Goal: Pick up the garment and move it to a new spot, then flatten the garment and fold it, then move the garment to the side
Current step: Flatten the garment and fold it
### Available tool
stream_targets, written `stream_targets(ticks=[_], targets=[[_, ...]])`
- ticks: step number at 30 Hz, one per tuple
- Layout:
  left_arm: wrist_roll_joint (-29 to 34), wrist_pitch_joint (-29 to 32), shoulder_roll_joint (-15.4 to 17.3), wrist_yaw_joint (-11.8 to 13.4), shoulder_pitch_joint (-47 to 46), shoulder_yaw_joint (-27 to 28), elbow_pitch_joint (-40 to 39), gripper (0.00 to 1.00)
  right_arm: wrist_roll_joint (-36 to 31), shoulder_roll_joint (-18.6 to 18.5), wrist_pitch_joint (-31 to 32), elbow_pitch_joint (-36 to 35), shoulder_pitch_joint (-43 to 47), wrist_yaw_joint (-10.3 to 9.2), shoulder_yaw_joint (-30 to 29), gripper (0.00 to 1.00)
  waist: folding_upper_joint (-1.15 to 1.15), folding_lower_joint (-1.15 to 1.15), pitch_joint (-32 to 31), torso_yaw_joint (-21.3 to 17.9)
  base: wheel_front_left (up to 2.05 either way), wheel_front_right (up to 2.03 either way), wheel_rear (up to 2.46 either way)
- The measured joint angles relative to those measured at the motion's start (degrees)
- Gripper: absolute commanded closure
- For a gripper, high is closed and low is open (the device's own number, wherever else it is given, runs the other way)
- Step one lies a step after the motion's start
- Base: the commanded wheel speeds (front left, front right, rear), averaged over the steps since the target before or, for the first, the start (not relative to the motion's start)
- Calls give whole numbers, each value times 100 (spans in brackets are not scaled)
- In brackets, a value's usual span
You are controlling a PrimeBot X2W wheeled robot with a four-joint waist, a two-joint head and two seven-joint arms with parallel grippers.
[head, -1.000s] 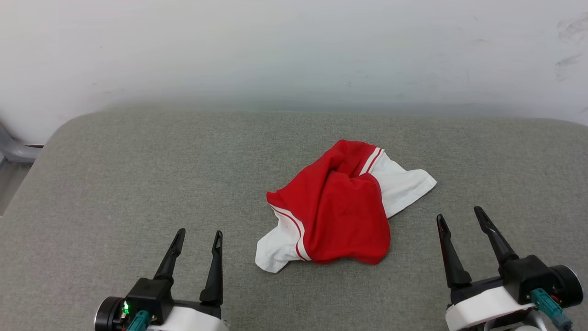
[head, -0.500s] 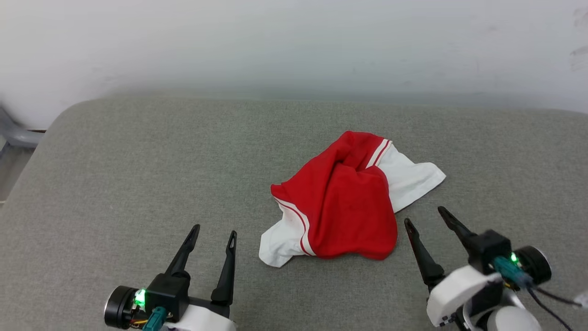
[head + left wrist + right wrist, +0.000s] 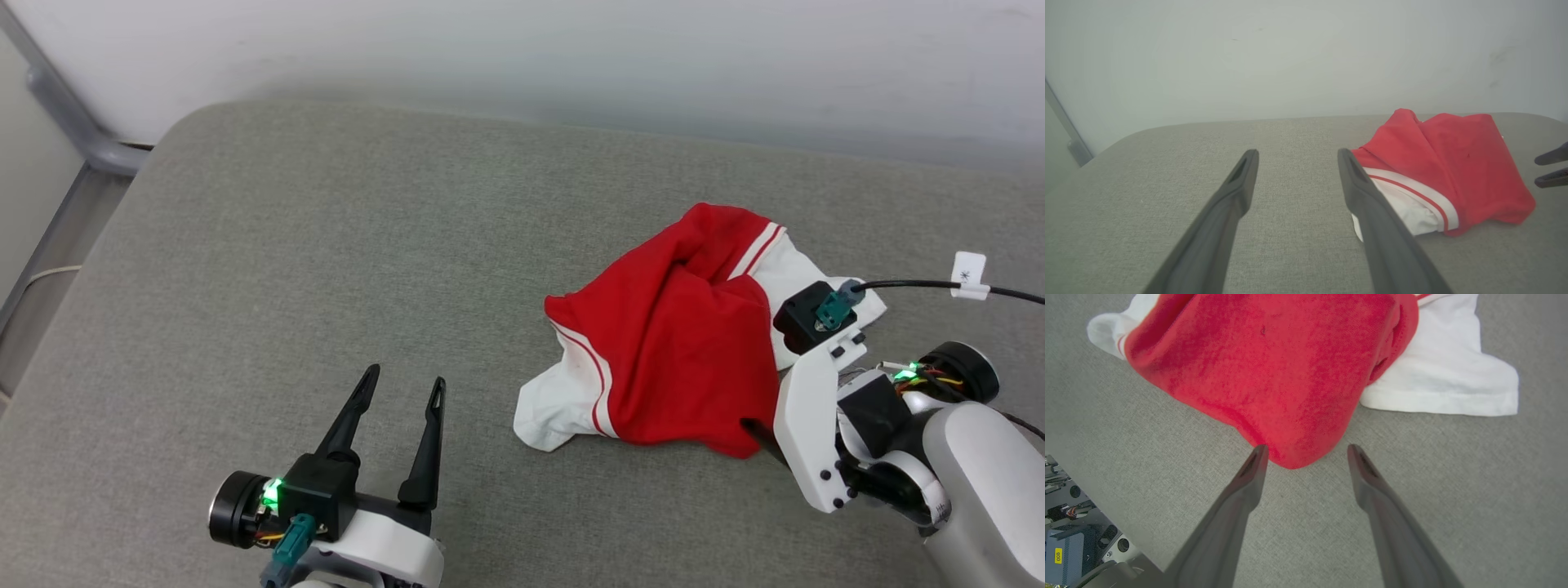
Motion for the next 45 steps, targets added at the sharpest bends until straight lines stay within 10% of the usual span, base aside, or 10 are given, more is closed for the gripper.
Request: stream_targets(ticks=[14,16,35,45], targets=[[1,0,-78,-35,-70,-47,29,0,19,-91,13,1011,-311,0,614,3,0,0,266,651,0,0,0],[3,0,-83,-35,-70,-44,41,0,80,-112,-25,1143,-321,-1,736,100,0,0,255,662,0,0,0],[52,0,-98,-62,105,133,125,0,552,-697,-445,798,637,1,133,100,0,-1,-161,21,0,0,0],[51,0,-102,-105,172,147,212,0,252,-189,-209,-112,2230,-2,-820,100,0,-1,-255,-251,0,0,0]])
